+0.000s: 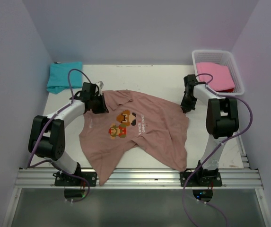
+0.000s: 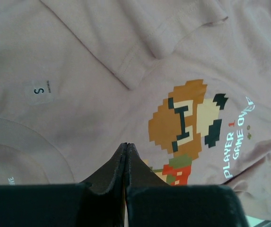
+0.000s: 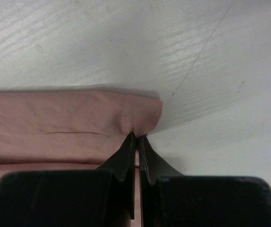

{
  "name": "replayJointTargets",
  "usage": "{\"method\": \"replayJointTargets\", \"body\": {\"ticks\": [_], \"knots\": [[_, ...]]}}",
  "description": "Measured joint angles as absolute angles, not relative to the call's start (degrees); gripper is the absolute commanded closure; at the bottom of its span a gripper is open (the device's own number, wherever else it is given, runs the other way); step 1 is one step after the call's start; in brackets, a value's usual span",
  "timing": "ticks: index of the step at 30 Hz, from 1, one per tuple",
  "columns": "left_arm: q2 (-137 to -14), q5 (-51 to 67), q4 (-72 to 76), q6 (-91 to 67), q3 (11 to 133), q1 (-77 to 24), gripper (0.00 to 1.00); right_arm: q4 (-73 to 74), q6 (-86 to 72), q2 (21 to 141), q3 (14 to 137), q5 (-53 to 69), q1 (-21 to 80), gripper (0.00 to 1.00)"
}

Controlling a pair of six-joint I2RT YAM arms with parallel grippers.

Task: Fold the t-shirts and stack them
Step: Flatten out the tshirt

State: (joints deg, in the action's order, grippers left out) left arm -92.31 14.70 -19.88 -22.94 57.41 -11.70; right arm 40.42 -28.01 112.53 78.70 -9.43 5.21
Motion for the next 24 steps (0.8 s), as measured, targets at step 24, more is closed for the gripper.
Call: {"method": "replayJointTargets", "body": {"ticks": [24], "knots": [[-107.7, 13.7, -11.9, -28.5, 64.3, -11.8, 0.66, 40.2, -27.4, 109.1, 78.2, -9.0, 5.2, 1.0]]}}
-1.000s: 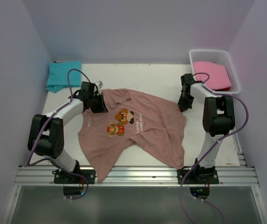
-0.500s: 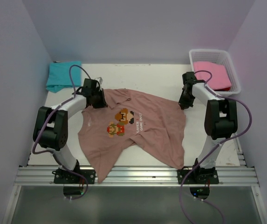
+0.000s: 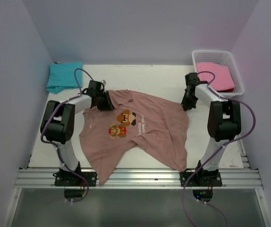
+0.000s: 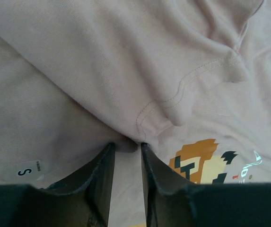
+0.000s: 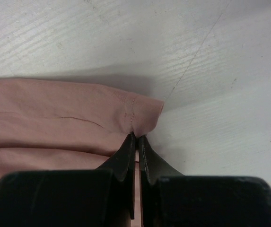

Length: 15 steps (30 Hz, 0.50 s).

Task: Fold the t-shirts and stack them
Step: Flatten out the tshirt

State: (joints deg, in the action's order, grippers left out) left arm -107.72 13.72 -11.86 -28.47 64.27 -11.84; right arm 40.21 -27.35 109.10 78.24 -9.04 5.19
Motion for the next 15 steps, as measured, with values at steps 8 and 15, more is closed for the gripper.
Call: {"method": "replayJointTargets", "body": {"ticks": [8, 15], "knots": [[-107.0, 15.3, -11.2, -29.8, 63.4, -12.2, 0.62, 40.1, -27.4, 109.1, 78.2, -8.8, 5.2, 1.0], [-105.6, 17.4, -11.2, -31.5, 62.9, -12.6, 0.64, 39.7, -27.4, 109.1, 78.2, -8.1, 5.2, 1.0]]}}
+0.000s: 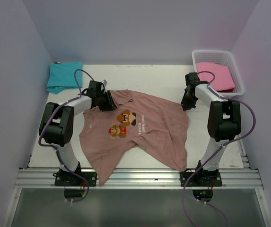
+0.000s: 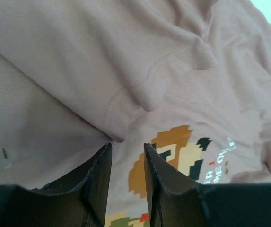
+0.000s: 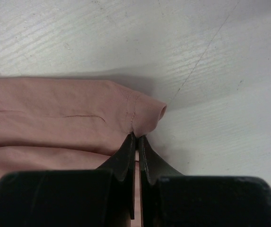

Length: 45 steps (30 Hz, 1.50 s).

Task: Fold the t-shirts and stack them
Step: Flatten out the tshirt

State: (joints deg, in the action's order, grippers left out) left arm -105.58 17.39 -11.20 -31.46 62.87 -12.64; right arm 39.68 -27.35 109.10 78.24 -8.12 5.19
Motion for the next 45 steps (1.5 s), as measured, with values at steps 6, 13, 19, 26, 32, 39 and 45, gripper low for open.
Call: {"method": "replayJointTargets", "body": {"ticks": [6, 13, 19, 26, 32, 39, 45], "knots": [[-104.5, 18.1, -10.9, -32.2, 62.9, -13.5, 0.64, 39.6, -27.3, 109.1, 78.2, -7.9, 5.2, 1.0], [-105.3, 17.6, -11.4, -32.2, 63.1, -13.5, 0.65, 39.6, -27.3, 109.1, 78.2, -7.9, 5.2, 1.0], [-105.6, 16.2, -11.7, -32.2, 63.2, -13.5, 0.64, 39.6, -27.2, 109.1, 78.2, -7.9, 5.2, 1.0], [-107.2, 14.5, -11.6, -32.4, 63.5, -13.5, 0.65, 39.6, -27.0, 109.1, 78.2, -7.9, 5.2, 1.0], [-107.9, 14.2, -11.1, -32.9, 64.1, -13.5, 0.68, 39.6, -26.9, 109.1, 78.2, -7.9, 5.2, 1.0], [-108.0, 13.3, -11.3, -33.5, 64.6, -13.5, 0.77, 39.6, -26.9, 109.1, 78.2, -7.9, 5.2, 1.0], [-108.0, 13.0, -11.4, -33.7, 66.5, -13.5, 0.95, 39.6, -26.9, 109.1, 78.0, -7.9, 5.2, 1.0]]}}
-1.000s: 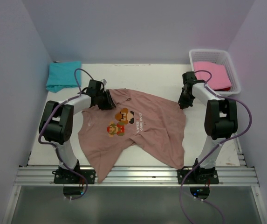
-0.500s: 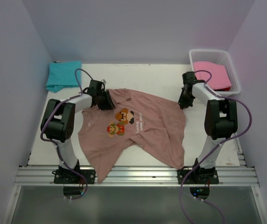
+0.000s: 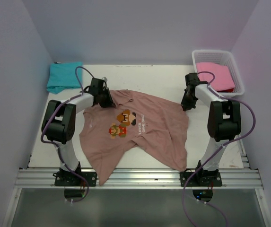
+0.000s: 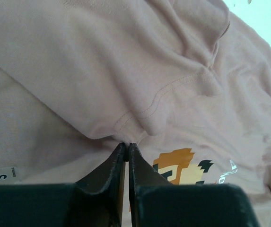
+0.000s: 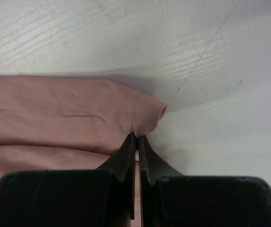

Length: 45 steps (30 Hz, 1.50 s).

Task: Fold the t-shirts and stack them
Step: Flatten out the tshirt

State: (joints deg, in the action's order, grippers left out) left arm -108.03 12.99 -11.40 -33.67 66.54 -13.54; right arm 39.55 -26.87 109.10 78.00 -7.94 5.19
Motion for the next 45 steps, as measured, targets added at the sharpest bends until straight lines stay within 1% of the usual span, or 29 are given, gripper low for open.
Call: {"method": "replayJointTargets", "body": {"ticks": [2, 10, 22, 34, 45], "knots": [[-108.0, 12.9, -11.6, -33.8, 67.3, -13.5, 1.0, 39.6, -26.9, 109.1, 78.0, -7.9, 5.2, 1.0], [-107.7, 12.0, -14.6, -33.2, 72.2, -13.5, 1.0, 39.6, -26.7, 108.7, 78.0, -8.0, 5.2, 1.0], [-99.0, 10.0, -20.5, -30.2, 84.8, -9.3, 1.0, 41.4, -26.3, 103.7, 80.3, -8.6, 5.2, 1.0], [-97.4, 10.3, -22.5, -29.4, 85.4, -7.8, 1.0, 42.7, -25.9, 103.8, 81.8, -9.5, 5.2, 1.0], [-97.4, 11.6, -22.6, -29.4, 84.7, -7.0, 1.0, 42.6, -25.9, 110.4, 82.8, -9.4, 5.2, 1.0]]}}
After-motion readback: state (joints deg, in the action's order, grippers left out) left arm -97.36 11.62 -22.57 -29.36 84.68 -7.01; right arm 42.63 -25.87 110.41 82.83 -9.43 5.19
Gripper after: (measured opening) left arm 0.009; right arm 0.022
